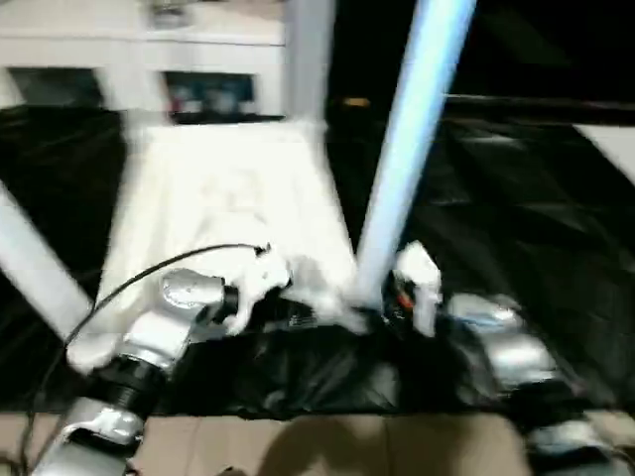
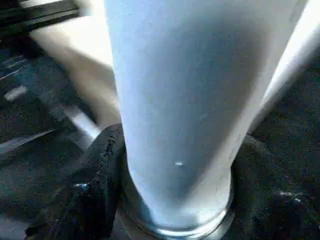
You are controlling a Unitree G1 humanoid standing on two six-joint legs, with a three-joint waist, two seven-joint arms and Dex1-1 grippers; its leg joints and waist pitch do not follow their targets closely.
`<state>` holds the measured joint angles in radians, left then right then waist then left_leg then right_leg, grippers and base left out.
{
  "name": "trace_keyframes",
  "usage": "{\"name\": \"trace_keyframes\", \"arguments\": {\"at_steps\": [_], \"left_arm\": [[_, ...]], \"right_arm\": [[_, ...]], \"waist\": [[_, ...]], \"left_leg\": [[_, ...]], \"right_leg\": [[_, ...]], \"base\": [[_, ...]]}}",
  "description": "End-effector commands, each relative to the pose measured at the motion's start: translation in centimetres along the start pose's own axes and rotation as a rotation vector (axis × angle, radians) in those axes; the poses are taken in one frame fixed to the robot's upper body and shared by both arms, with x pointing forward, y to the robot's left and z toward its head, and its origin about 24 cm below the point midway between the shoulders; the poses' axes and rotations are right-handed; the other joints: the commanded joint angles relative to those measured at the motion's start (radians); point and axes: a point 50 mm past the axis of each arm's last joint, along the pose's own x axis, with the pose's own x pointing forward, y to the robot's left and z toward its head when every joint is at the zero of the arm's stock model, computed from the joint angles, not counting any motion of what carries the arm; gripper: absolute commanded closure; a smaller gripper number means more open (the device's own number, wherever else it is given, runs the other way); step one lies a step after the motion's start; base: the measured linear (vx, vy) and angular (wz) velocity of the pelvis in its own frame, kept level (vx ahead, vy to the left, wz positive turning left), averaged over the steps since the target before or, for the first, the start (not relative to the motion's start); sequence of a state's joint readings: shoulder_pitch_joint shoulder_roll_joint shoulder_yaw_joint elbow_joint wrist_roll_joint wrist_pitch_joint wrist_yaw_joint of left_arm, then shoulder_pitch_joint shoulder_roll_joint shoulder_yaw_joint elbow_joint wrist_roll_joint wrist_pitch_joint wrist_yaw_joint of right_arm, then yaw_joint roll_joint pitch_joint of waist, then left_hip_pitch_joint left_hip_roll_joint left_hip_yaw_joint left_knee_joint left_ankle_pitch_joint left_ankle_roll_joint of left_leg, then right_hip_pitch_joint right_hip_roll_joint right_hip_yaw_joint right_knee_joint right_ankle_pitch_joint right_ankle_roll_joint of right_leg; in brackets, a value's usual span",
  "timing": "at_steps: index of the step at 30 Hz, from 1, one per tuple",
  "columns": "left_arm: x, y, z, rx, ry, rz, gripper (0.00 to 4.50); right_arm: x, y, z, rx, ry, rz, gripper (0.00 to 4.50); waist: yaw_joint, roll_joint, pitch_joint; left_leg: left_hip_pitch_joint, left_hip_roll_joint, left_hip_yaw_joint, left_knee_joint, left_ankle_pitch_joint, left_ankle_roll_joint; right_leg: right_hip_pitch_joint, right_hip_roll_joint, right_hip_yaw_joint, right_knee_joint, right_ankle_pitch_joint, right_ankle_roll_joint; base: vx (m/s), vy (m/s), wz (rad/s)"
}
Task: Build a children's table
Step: Rotate leg to tighten
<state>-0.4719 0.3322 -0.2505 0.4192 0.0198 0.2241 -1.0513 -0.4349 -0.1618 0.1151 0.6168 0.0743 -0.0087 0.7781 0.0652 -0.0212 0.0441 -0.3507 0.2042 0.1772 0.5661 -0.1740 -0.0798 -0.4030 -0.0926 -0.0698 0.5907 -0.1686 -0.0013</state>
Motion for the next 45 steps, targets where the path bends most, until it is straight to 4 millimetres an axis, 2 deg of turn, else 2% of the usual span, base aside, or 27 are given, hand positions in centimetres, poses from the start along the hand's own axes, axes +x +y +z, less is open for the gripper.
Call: {"name": "trace_keyframes", "arguments": {"at_steps": [1,2,4,8,9,11,12,14,16,20,24,25,29,31,33,34,39,40,44,45], "left_arm": [[1.7,-1.1,1.5,0.011,-0.06,-0.002,4.5],[1.7,-1.1,1.5,0.011,-0.06,-0.002,4.5],[2.2,-1.4,1.7,-0.002,-0.066,0.045,4.5],[3.5,-2.2,2.1,-0.014,-0.081,0.072,4.5],[3.7,-2.3,2.1,-0.015,-0.086,0.067,4.5],[3.8,-2.5,2.2,-0.012,-0.086,0.068,4.5],[3.7,-2.4,2.2,0.001,-0.077,0.063,4.5],[3.4,-2.3,1.9,0.018,-0.066,0.04,4.5],[3.1,-2.3,1.8,0.026,-0.059,0.025,4.5],[2.6,-2.2,1.6,0.042,-0.051,-0.02,4.5],[1.8,-2.5,1.4,0.065,-0.056,-0.133,4.5],[1.8,-2.5,1.4,0.065,-0.056,-0.133,4.5],[1.0,-2.6,1.1,0.08,-0.048,-0.236,4.5],[0.9,-2.6,1.1,0.082,-0.042,-0.246,4.5],[0.4,-2.6,0.8,0.093,-0.023,-0.299,4.5],[0.3,-2.6,0.8,0.095,-0.019,-0.316,4.5],[-0.1,-2.4,0.4,0.103,0.009,-0.341,4.5],[-0.2,-2.4,0.4,0.104,0.012,-0.341,4.5],[-0.4,-2.2,0.3,0.104,0.014,-0.341,4.5],[-0.4,-2.2,0.4,0.103,0.011,-0.339,4.5]], "right_arm": [[1.6,0.7,0.2,0.012,0.003,-0.091,1.85],[1.6,0.7,0.2,0.012,0.003,-0.091,1.85],[2.3,1.1,0.3,0.057,-0.008,-0.145,1.85],[3.5,2.5,0.6,0.045,-0.028,-0.168,1.85],[3.6,2.7,0.6,0.047,-0.036,-0.168,1.5],[3.6,2.8,0.7,0.066,-0.051,-0.173,1.15],[3.4,2.6,0.9,0.053,-0.051,-0.172,1.15],[3.0,2.1,1.0,0.021,-0.038,-0.165,1.09],[2.7,1.7,1.0,0.008,-0.03,-0.158,1.09],[1.8,1.4,1.2,-0.021,-0.032,-0.06,1.09],[0.0,1.6,1.5,-0.086,-0.031,0.186,1.09],[0.0,1.6,1.5,-0.086,-0.031,0.186,1.09],[-1.7,2.0,1.5,-0.137,0.005,0.394,1.09],[-1.9,2.0,1.5,-0.143,0.015,0.424,1.09],[-2.7,2.5,1.2,-0.157,0.056,0.544,1.09],[-2.9,2.6,1.1,-0.162,0.07,0.573,1.09],[-3.4,2.9,0.6,-0.19,0.133,0.652,1.09],[-3.4,2.9,0.6,-0.188,0.137,0.66,1.34],[-3.5,3.0,0.6,-0.171,0.142,0.68,1.53],[-3.5,3.0,0.6,-0.167,0.141,0.683,1.75]], "waist": [[0.0,-0.002,-0.046],[-0.002,-0.002,-0.047],[-0.006,0.0,-0.049],[-0.006,-0.001,-0.05],[-0.006,0.0,-0.051],[-0.004,0.0,-0.052],[-0.003,0.003,-0.053],[0.001,0.003,-0.054],[0.002,0.005,-0.056],[0.005,0.006,-0.057],[0.015,0.006,-0.059],[0.019,0.006,-0.058],[0.031,0.007,-0.056],[0.035,0.007,-0.054],[0.039,0.003,-0.053],[0.042,0.005,-0.052],[0.047,0.001,-0.052],[0.047,0.001,-0.052],[0.049,0.0,-0.054],[0.049,0.0,-0.054]], "left_leg": [[0.0,0.018,-0.019,-0.078,-0.383,-0.026],[0.002,0.018,-0.019,-0.076,-0.382,-0.022],[0.001,0.02,-0.015,-0.077,-0.366,-0.009],[-0.001,0.019,-0.011,-0.076,-0.354,-0.002],[-0.002,0.019,-0.01,-0.076,-0.345,0.002],[-0.004,0.019,-0.009,-0.076,-0.331,0.008],[-0.004,0.019,-0.007,-0.075,-0.319,0.011],[-0.001,0.019,-0.005,-0.073,-0.304,0.014],[-0.006,0.019,-0.004,-0.073,-0.272,0.017],[-0.006,0.019,-0.003,-0.07,-0.259,0.028],[-0.003,0.021,-0.001,-0.066,-0.248,0.046],[-0.002,0.022,0.0,-0.066,-0.245,0.052],[0.006,0.024,0.002,-0.066,-0.269,0.052],[0.003,0.026,0.003,-0.067,-0.281,0.051],[0.003,0.027,0.002,-0.069,-0.295,0.041],[0.006,0.028,0.003,-0.068,-0.303,0.041],[0.003,0.028,0.001,-0.07,-0.301,0.031],[0.003,0.027,0.0,-0.071,-0.301,0.03],[0.005,0.028,0.002,-0.069,-0.29,0.029],[0.003,0.028,0.001,-0.069,-0.284,0.03]], "right_leg": [[0.031,-0.056,0.03,-0.104,-0.604,-0.076],[0.029,-0.056,0.031,-0.103,-0.592,-0.081],[0.028,-0.049,0.036,-0.094,-0.5,-0.112],[0.03,-0.046,0.039,-0.088,-0.438,-0.129],[0.032,-0.045,0.04,-0.086,-0.417,-0.134],[0.034,-0.045,0.041,-0.083,-0.392,-0.138],[0.034,-0.045,0.042,-0.082,-0.374,-0.143],[0.035,-0.044,0.044,-0.08,-0.342,-0.152],[0.041,-0.042,0.043,-0.071,-0.275,-0.169],[0.045,-0.042,0.043,-0.068,-0.239,-0.183],[0.048,-0.042,0.043,-0.064,-0.208,-0.197],[0.047,-0.041,0.043,-0.062,-0.196,-0.206],[0.043,-0.041,0.044,-0.065,-0.219,-0.216],[0.043,-0.041,0.044,-0.065,-0.239,-0.215],[0.044,-0.044,0.043,-0.069,-0.288,-0.198],[0.04,-0.044,0.044,-0.07,-0.303,-0.194],[0.041,-0.047,0.044,-0.072,-0.343,-0.179],[0.041,-0.047,0.044,-0.073,-0.348,-0.176],[0.04,-0.046,0.044,-0.069,-0.32,-0.186],[0.042,-0.045,0.043,-0.068,-0.312,-0.188]], "base": [[0.0,0.0,0.0],[0.0,0.0,0.0],[0.0,0.0,0.0],[0.0,0.0,0.0],[0.0,0.0,0.0],[0.0,0.0,0.0],[0.0,0.0,0.0],[0.0,0.0,0.0],[0.0,0.0,0.0],[0.0,0.0,0.0],[0.0,0.0,0.0],[0.0,0.0,0.0],[0.0,0.0,0.0],[0.0,0.0,0.0],[0.0,0.0,0.0],[0.0,0.0,0.0],[0.0,0.0,0.0],[0.0,0.0,0.0],[0.0,0.0,0.0],[0.0,0.0,0.0]]}}
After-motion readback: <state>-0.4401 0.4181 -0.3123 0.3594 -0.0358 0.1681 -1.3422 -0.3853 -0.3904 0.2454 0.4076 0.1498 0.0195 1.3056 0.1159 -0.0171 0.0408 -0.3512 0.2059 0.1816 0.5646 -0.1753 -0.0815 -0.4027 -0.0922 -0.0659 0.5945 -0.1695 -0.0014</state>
